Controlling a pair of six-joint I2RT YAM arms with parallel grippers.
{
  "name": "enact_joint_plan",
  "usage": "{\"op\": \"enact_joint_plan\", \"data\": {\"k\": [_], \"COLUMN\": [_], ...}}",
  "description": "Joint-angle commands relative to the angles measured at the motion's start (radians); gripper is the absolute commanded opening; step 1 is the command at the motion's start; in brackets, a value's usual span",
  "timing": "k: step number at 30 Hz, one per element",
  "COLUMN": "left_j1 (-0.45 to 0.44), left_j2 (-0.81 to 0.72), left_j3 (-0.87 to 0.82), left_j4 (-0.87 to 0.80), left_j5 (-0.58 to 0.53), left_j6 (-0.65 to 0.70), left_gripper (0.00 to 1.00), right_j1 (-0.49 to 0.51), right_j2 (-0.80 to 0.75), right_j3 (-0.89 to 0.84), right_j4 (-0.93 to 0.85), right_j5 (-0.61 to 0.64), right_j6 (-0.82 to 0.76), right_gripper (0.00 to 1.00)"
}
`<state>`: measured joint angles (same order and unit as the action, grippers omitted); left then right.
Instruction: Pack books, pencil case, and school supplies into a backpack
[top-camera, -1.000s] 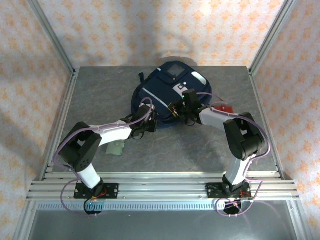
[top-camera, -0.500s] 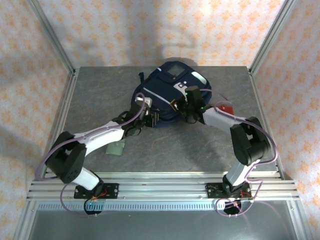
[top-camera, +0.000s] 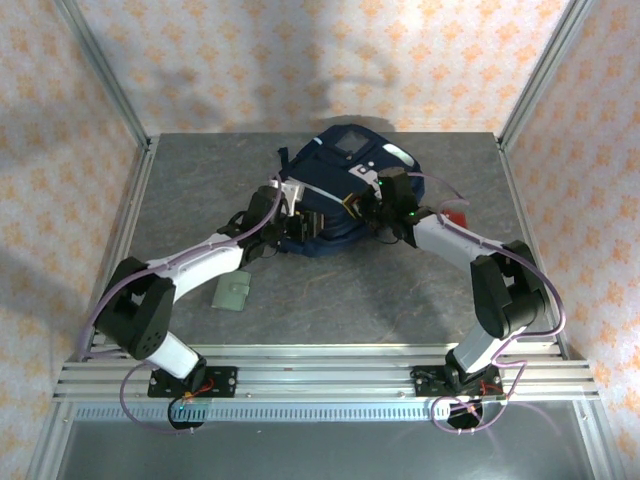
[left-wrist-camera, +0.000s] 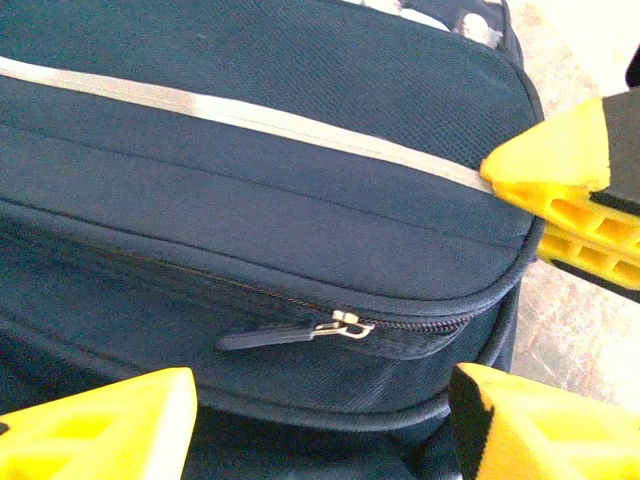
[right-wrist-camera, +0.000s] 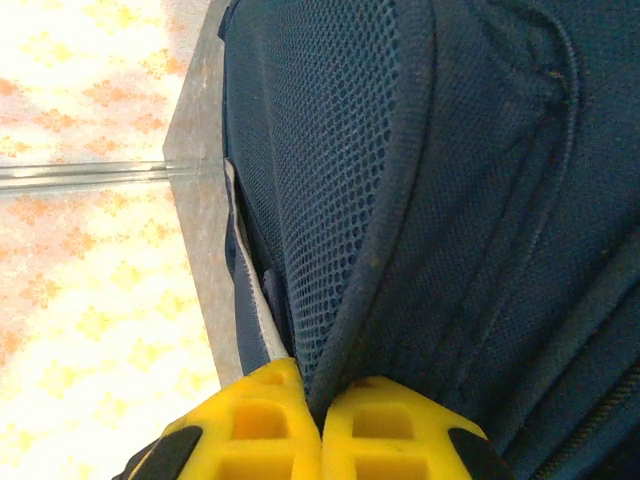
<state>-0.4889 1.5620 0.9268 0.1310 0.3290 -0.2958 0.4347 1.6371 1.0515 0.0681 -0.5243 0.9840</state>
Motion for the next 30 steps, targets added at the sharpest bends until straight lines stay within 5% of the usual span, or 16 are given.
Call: {"op": "enact_joint_plan", "data": {"k": [1,14,25,30], "left_j1": [0.009,0.059,0.112,0.112], "left_j2": [0.036,0.056,0.061,0.101], "left_j3": [0.03,0.002,0.009,0.066], "left_j4": [0.08,0.203,0.226,0.225], "left_j5": [0.088,0.068,0.161,0.32], "left_j6": [0.035,0.029,0.021,0.059], "left_gripper": [0.69,0.71,0.71,0.69], "right_j1": [0.002,-0.003,-0.013,-0.013], "right_j2": [-0.042,-0.03,-0.003,0.014], "right_j3": [0.077,0.111,0.182,0.188], "right_j4": [0.092,0.064,0.042,0.041], "right_j5": [-0.089,-0.15,-0.206,-0.241], "right_j6": [-0.042,-0.098,-0.117,-0.123], "right_gripper": [0.0,0.0,0.0,0.0]}}
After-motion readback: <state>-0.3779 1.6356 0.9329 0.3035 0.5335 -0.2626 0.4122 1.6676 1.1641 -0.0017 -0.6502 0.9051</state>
